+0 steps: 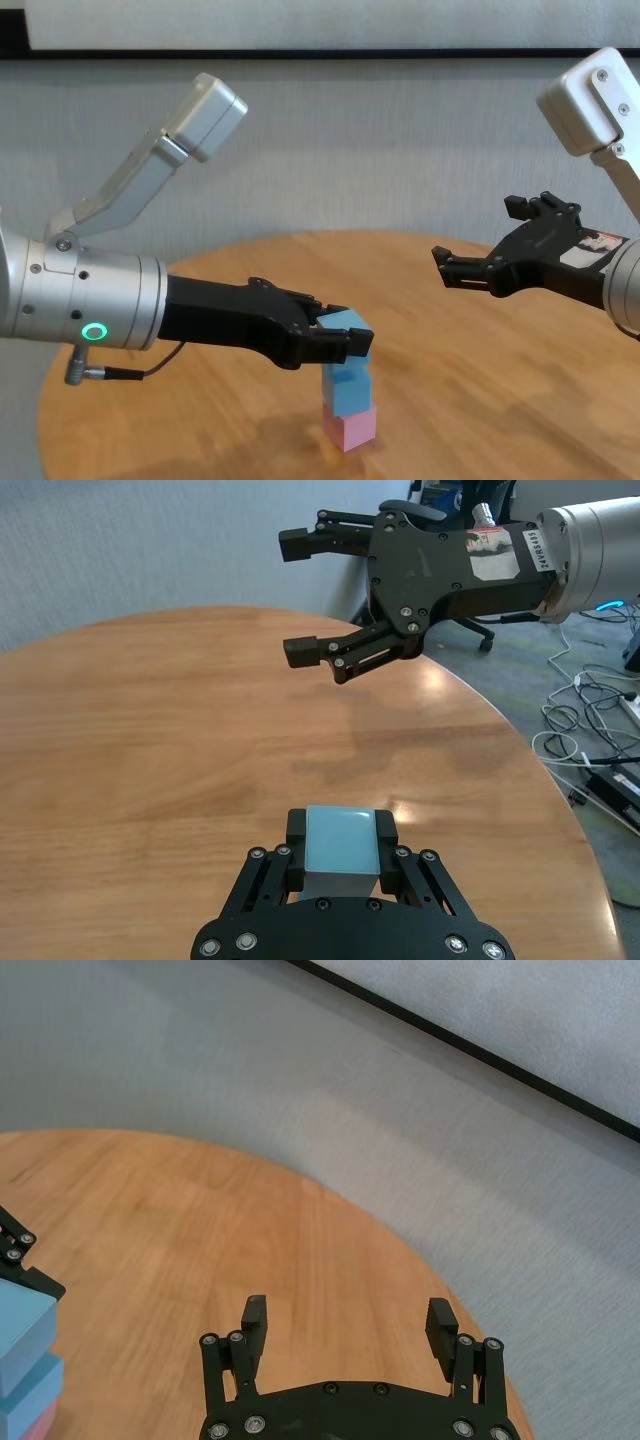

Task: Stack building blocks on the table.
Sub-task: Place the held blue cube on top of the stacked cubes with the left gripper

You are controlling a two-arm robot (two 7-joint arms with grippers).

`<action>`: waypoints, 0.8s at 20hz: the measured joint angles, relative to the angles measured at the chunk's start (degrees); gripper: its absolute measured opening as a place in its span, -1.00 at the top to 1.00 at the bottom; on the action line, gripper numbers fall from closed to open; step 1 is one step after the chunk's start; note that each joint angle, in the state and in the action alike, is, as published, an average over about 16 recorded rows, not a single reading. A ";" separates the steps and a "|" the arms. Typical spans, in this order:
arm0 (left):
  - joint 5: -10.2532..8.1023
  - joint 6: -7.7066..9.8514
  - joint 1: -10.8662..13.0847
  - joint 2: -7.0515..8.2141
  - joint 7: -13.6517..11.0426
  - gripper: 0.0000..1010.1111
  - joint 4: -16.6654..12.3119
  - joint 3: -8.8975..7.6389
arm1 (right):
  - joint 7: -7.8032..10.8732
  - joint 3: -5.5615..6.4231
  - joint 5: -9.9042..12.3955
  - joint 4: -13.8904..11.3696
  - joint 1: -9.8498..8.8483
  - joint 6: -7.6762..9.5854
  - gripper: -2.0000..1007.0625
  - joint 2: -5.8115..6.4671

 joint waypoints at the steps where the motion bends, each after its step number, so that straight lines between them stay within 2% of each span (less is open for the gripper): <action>1: -0.08 0.02 -0.06 0.04 0.07 0.19 0.03 0.13 | 0.00 0.00 0.00 0.00 0.00 0.00 -1.00 0.00; 16: -1.56 -0.22 -1.19 -0.15 1.03 0.19 1.82 2.06 | 0.00 0.00 0.00 0.00 0.00 0.00 -1.00 0.00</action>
